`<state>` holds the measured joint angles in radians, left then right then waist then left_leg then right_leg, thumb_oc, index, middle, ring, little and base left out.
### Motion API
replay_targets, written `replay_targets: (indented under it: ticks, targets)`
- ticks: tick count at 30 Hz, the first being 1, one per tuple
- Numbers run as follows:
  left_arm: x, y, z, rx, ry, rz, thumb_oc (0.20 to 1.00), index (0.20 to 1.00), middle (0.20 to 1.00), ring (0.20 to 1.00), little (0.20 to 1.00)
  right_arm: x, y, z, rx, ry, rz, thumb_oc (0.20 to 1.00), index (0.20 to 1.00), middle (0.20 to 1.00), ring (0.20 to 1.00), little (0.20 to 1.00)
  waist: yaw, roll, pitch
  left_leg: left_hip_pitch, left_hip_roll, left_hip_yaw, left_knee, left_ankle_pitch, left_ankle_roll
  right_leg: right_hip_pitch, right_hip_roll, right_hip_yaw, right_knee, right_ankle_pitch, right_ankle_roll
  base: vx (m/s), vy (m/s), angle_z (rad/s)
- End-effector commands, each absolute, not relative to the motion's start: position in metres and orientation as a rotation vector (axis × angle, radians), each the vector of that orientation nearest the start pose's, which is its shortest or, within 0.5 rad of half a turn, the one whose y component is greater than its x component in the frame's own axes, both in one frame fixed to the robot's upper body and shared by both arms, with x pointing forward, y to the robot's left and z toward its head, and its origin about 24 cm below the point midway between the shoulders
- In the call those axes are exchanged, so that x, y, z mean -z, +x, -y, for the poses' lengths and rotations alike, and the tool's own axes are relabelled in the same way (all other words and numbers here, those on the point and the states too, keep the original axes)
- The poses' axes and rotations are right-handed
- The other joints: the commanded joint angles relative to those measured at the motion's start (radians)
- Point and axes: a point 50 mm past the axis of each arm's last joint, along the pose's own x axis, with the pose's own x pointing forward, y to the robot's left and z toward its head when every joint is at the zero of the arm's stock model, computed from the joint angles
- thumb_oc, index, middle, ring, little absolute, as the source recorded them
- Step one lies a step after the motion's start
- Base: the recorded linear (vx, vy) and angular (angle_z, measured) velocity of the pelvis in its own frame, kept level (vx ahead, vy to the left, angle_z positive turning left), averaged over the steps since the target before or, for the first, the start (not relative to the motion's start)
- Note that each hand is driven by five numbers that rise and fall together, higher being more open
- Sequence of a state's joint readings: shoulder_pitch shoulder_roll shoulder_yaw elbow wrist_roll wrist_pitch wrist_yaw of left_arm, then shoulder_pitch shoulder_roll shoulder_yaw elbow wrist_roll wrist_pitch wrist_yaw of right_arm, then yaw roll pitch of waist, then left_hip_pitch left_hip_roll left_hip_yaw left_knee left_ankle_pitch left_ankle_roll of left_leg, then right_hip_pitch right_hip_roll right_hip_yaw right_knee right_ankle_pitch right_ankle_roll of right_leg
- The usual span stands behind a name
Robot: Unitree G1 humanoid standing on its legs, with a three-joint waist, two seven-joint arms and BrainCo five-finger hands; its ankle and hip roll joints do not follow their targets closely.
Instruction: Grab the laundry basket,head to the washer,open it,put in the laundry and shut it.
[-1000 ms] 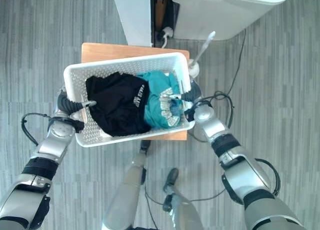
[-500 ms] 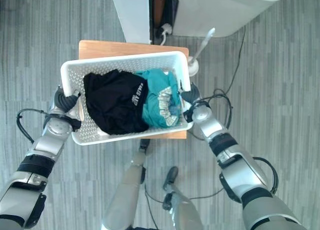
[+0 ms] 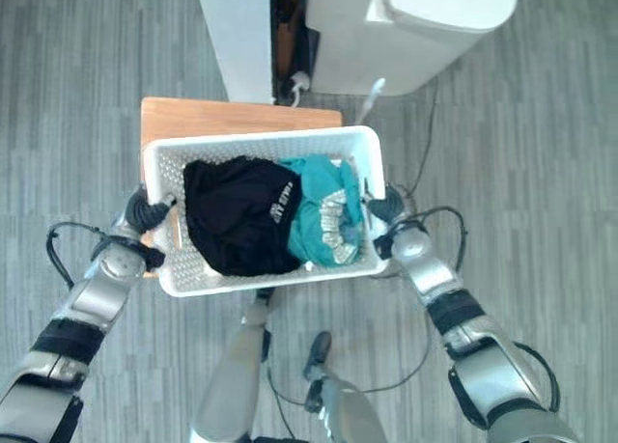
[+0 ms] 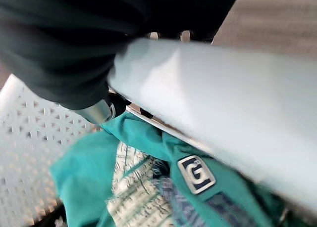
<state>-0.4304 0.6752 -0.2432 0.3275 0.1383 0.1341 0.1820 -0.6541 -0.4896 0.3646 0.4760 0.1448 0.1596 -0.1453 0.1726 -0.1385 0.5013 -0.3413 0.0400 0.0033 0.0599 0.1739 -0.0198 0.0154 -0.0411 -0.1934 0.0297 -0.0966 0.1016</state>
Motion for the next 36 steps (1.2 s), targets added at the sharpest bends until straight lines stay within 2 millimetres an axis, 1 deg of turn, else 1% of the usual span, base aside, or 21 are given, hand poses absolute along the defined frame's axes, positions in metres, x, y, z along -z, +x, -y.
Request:
replay_targets:
  ticks: [1, 2, 3, 5, 6, 7, 8, 11, 12, 13, 19, 22, 23, 27, 28, 30, 31, 32, 33, 35, 36]
  targets:
    - [-0.106, 0.325, -0.243, -0.061, 0.960, 0.044, 0.200, 0.200, 0.200, 0.200, 0.200, -0.131, 0.354, 0.186, -0.107, -0.488, 0.097, 0.200, 0.200, 0.200, 0.200, 0.200, -0.036, 0.012, -0.186, -0.009, 0.052, 0.018, 0.151, -0.190, -0.016, -0.075, -0.070, 0.005, 0.062, -0.007, -0.006, 0.04, -0.018, -0.19]
    - [-0.106, 0.326, -0.243, -0.060, 0.960, 0.045, 0.200, 0.200, 0.200, 0.200, 0.200, -0.131, 0.353, 0.187, -0.106, -0.488, 0.097, 0.200, 0.200, 0.200, 0.200, 0.200, -0.035, 0.012, -0.187, -0.010, 0.052, 0.018, 0.148, -0.184, -0.015, -0.077, -0.070, 0.005, 0.061, -0.003, -0.006, 0.07, -0.033, -0.14]
    - [-0.107, 0.329, -0.230, -0.009, 0.941, 0.068, 0.200, 0.200, 0.200, 0.200, 0.200, -0.123, 0.349, 0.194, -0.100, -0.480, 0.068, 0.200, 0.200, 0.200, 0.200, 0.200, -0.050, 0.011, -0.217, 0.020, 0.052, 0.022, 0.151, -0.194, -0.015, -0.052, -0.074, 0.009, 0.065, -0.013, -0.006, 0.05, -0.031, -0.10]
    - [-0.109, 0.331, -0.224, 0.010, 0.933, 0.081, 0.200, 0.200, 0.200, 0.200, 0.200, -0.120, 0.347, 0.199, -0.095, -0.481, 0.055, 0.200, 0.200, 0.200, 0.200, 0.200, -0.058, 0.012, -0.234, 0.030, 0.052, 0.022, 0.145, -0.188, -0.013, -0.046, -0.075, 0.011, 0.064, -0.010, -0.006, 0.06, -0.030, -0.08]
    - [-0.115, 0.335, -0.211, 0.053, 0.923, 0.121, 0.200, 0.200, 0.200, 0.200, 0.200, -0.114, 0.342, 0.205, -0.099, -0.479, 0.028, 0.200, 0.200, 0.200, 0.200, 0.200, -0.074, 0.016, -0.267, 0.053, 0.055, 0.025, 0.140, -0.190, -0.013, -0.031, -0.075, 0.016, 0.065, -0.016, -0.004, 0.04, -0.024, -0.08]
    - [-0.115, 0.335, -0.210, 0.055, 0.922, 0.121, 0.200, 0.200, 0.200, 0.200, 0.200, -0.113, 0.342, 0.205, -0.097, -0.479, 0.027, 0.200, 0.200, 0.200, 0.200, 0.200, -0.072, 0.017, -0.266, 0.054, 0.055, 0.025, 0.139, -0.190, -0.013, -0.030, -0.076, 0.016, 0.065, -0.016, -0.004, 0.07, -0.031, -0.10]
    - [-0.115, 0.337, -0.204, 0.076, 0.911, 0.125, 0.200, 0.200, 0.200, 0.200, 0.200, -0.108, 0.340, 0.207, -0.102, -0.475, 0.005, 0.200, 0.200, 0.200, 0.200, 0.200, -0.076, 0.020, -0.280, 0.068, 0.056, 0.026, 0.133, -0.189, -0.012, -0.023, -0.076, 0.018, 0.065, -0.018, -0.004, 0.04, -0.026, -0.12]
    - [-0.118, 0.345, -0.180, 0.149, 0.898, 0.154, 0.200, 0.200, 0.200, 0.200, 0.200, -0.095, 0.335, 0.214, -0.095, -0.468, -0.051, 0.200, 0.200, 0.200, 0.200, 0.200, -0.098, 0.031, -0.323, 0.104, 0.062, 0.035, 0.120, -0.184, -0.016, 0.001, -0.075, 0.023, 0.067, -0.024, -0.007, 0.05, -0.048, -0.14]
    - [-0.118, 0.345, -0.179, 0.151, 0.897, 0.154, 0.200, 0.200, 0.200, 0.200, 0.200, -0.094, 0.334, 0.215, -0.093, -0.468, -0.052, 0.200, 0.200, 0.200, 0.200, 0.200, -0.096, 0.031, -0.322, 0.107, 0.062, 0.035, 0.118, -0.184, -0.016, 0.003, -0.075, 0.023, 0.066, -0.024, -0.007, 0.06, -0.077, -0.02]
    - [-0.120, 0.350, -0.168, 0.177, 0.899, 0.165, 0.200, 0.200, 0.200, 0.200, 0.200, -0.090, 0.331, 0.218, -0.088, -0.453, -0.068, 0.200, 0.200, 0.200, 0.200, 0.200, -0.107, 0.036, -0.338, 0.121, 0.067, 0.036, 0.112, -0.180, -0.020, 0.015, -0.073, 0.024, 0.061, -0.025, -0.009, 0.03, -0.053, -0.03]
    - [-0.116, 0.353, -0.151, 0.231, 0.902, 0.162, 0.200, 0.200, 0.200, 0.200, 0.200, -0.076, 0.319, 0.225, -0.068, -0.432, -0.104, 0.200, 0.200, 0.200, 0.200, 0.200, -0.125, 0.054, -0.366, 0.154, 0.086, 0.045, 0.072, -0.153, -0.034, 0.034, -0.059, 0.025, 0.040, -0.023, -0.014, 0.01, -0.085, -0.01]
    - [-0.114, 0.354, -0.142, 0.275, 0.891, 0.157, 0.200, 0.200, 0.200, 0.200, 0.200, -0.067, 0.308, 0.237, -0.032, -0.419, -0.132, 0.200, 0.200, 0.200, 0.200, 0.200, -0.141, 0.072, -0.379, 0.169, 0.110, 0.047, 0.042, -0.112, -0.052, 0.041, -0.039, 0.027, 0.037, -0.029, -0.026, -0.05, -0.150, -0.08]
    - [-0.113, 0.354, -0.141, 0.276, 0.890, 0.157, 0.200, 0.200, 0.200, 0.200, 0.200, -0.067, 0.308, 0.238, -0.031, -0.419, -0.133, 0.200, 0.200, 0.200, 0.200, 0.200, -0.141, 0.072, -0.379, 0.170, 0.111, 0.046, 0.040, -0.110, -0.053, 0.042, -0.038, 0.026, 0.037, -0.029, -0.026, -0.05, -0.104, 0.03]
    - [-0.116, 0.357, -0.130, 0.311, 0.875, 0.167, 0.200, 0.200, 0.200, 0.200, 0.200, -0.070, 0.300, 0.252, 0.017, -0.417, -0.124, 0.200, 0.200, 0.200, 0.200, 0.200, -0.161, 0.089, -0.380, 0.171, 0.145, 0.033, 0.005, -0.053, -0.078, 0.046, 0.000, 0.031, 0.027, -0.037, -0.044, -0.11, -0.139, 0.03]
    - [-0.118, 0.359, -0.125, 0.321, 0.874, 0.174, 0.200, 0.200, 0.200, 0.200, 0.200, -0.074, 0.297, 0.259, 0.039, -0.426, -0.111, 0.200, 0.200, 0.200, 0.200, 0.200, -0.174, 0.099, -0.386, 0.182, 0.167, 0.021, -0.029, -0.037, -0.084, 0.050, 0.024, 0.043, 0.009, -0.037, -0.052, -0.12, -0.138, -0.02]
    - [-0.119, 0.360, -0.123, 0.324, 0.871, 0.175, 0.200, 0.200, 0.200, 0.200, 0.200, -0.074, 0.295, 0.263, 0.054, -0.425, -0.112, 0.200, 0.200, 0.200, 0.200, 0.200, -0.178, 0.105, -0.386, 0.186, 0.177, 0.015, -0.030, -0.033, -0.087, 0.053, 0.035, 0.052, 0.001, -0.033, -0.056, -0.13, -0.109, -0.06]
    - [-0.118, 0.361, -0.119, 0.333, 0.860, 0.172, 0.200, 0.200, 0.200, 0.200, 0.200, -0.073, 0.292, 0.268, 0.074, -0.416, -0.112, 0.200, 0.200, 0.200, 0.200, 0.200, -0.184, 0.104, -0.375, 0.174, 0.173, -0.015, 0.010, -0.044, -0.086, 0.047, 0.039, 0.073, 0.005, -0.024, -0.061, -0.14, -0.075, -0.17]
    - [-0.118, 0.362, -0.119, 0.334, 0.860, 0.173, 0.200, 0.200, 0.200, 0.200, 0.200, -0.074, 0.291, 0.268, 0.075, -0.416, -0.113, 0.200, 0.200, 0.200, 0.200, 0.200, -0.182, 0.104, -0.374, 0.172, 0.174, -0.016, 0.016, -0.048, -0.086, 0.048, 0.039, 0.073, 0.005, -0.025, -0.061, -0.13, -0.013, -0.31]
    - [-0.118, 0.362, -0.117, 0.338, 0.849, 0.175, 0.200, 0.200, 0.200, 0.200, 0.200, -0.073, 0.290, 0.270, 0.077, -0.414, -0.113, 0.200, 0.200, 0.200, 0.200, 0.200, -0.183, 0.104, -0.368, 0.171, 0.161, -0.043, 0.042, -0.065, -0.082, 0.047, 0.038, 0.087, 0.008, -0.019, -0.062, -0.08, 0.047, -0.37]
    - [-0.113, 0.361, -0.113, 0.353, 0.834, 0.162, 0.200, 0.200, 0.200, 0.200, 0.200, -0.075, 0.290, 0.272, 0.077, -0.413, -0.112, 0.200, 0.200, 0.200, 0.200, 0.200, -0.183, 0.113, -0.359, 0.184, 0.111, -0.117, 0.081, -0.116, -0.077, 0.039, 0.030, 0.121, 0.008, 0.002, -0.051, -0.14, 0.147, -0.41]
    - [-0.110, 0.361, -0.116, 0.346, 0.818, 0.152, 0.200, 0.200, 0.200, 0.200, 0.200, -0.078, 0.291, 0.272, 0.066, -0.411, -0.104, 0.200, 0.200, 0.200, 0.200, 0.200, -0.179, 0.118, -0.357, 0.200, 0.053, -0.205, 0.127, -0.172, -0.071, 0.019, 0.023, 0.177, 0.017, 0.028, -0.039, -0.10, 0.166, -0.80]
